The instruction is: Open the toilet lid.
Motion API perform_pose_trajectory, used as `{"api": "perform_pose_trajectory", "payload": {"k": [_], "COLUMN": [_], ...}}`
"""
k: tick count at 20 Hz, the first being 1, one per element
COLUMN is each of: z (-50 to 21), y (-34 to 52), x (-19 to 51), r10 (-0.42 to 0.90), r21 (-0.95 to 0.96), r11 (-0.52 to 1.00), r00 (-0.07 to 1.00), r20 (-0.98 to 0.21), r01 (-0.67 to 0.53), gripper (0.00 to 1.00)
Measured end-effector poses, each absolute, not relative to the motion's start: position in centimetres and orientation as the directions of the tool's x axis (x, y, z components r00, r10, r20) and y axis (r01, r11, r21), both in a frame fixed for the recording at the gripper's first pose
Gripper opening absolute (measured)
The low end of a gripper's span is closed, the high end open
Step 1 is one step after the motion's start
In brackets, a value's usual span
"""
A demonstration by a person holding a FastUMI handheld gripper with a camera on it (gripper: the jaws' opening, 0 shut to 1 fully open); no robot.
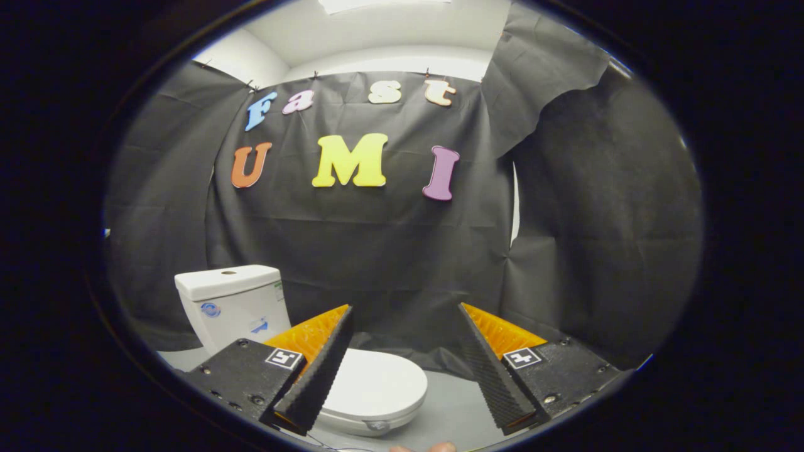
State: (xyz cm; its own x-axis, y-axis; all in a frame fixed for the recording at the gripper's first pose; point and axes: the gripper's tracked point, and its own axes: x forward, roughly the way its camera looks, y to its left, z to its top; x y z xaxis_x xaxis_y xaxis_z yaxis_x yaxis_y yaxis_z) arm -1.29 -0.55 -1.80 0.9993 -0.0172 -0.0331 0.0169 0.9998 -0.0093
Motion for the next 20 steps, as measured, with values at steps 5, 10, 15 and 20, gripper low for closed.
{"api": "perform_pose_trajectory", "payload": {"k": [5,10,15,20], "z": [-5.4,-10.6,-14.9,-20.8], "y": [0.8,2.2,2.4,3.2], "x": [-1.4,-1.3,-0.9,-1.0], "r10": [0.0,0.032,0.042,0.092], "r21": [-0.032,0.005,0.058,0.183], "r11": [0.999,0.999,0.998,0.983], "r00": [0.995,0.98,0.961,0.908], "r20": [-0.102,-0.194,-0.272,-0.41], "r01": [-0.003,-0.032,-0.027,-0.017], "gripper": [1.0,1.0,1.0,1.0]}}
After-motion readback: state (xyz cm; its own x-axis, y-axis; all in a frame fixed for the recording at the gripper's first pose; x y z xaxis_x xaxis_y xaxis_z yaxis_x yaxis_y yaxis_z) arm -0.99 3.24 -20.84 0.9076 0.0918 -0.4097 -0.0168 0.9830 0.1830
